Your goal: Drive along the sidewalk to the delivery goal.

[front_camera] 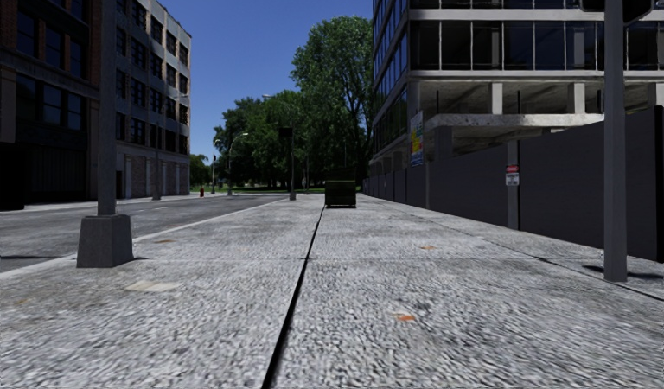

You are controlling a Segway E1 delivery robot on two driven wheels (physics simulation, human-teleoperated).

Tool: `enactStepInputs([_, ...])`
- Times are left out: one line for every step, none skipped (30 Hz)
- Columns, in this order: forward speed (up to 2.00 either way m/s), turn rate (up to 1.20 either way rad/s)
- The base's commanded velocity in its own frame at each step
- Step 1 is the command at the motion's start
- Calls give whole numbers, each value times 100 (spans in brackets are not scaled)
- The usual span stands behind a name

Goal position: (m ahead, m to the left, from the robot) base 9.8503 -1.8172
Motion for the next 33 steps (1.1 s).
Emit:
enactStepInputs([142,0])
enactStepInputs([142,0])
enactStepInputs([142,0])
enactStepInputs([142,0])
enactStepInputs([142,0])
enactStepInputs([142,0])
enactStepInputs([142,0])
enactStepInputs([142,0])
enactStepInputs([142,0])
enactStepInputs([143,0])
enactStepInputs([143,0])
enactStepInputs([143,0])
enactStepInputs([144,0])
enactStepInputs([145,0])
enactStepInputs([145,0])
enactStepInputs([145,0])
enactStepInputs([145,0])
enactStepInputs([146,0])
enactStepInputs([146,0])
enactStepInputs([146,0])
enactStepInputs([147,0])
enactStepInputs([147,0])
enactStepInputs([147,0])
enactStepInputs([147,0])
enactStepInputs([147,-3])
enactStepInputs([147,-16])
enactStepInputs([147,-20])
enactStepInputs([147,-20])
enactStepInputs([148,-22])
enactStepInputs([154,-23])
enactStepInputs([200,-24])
enactStepInputs([200,-25])
enactStepInputs([200,-26])
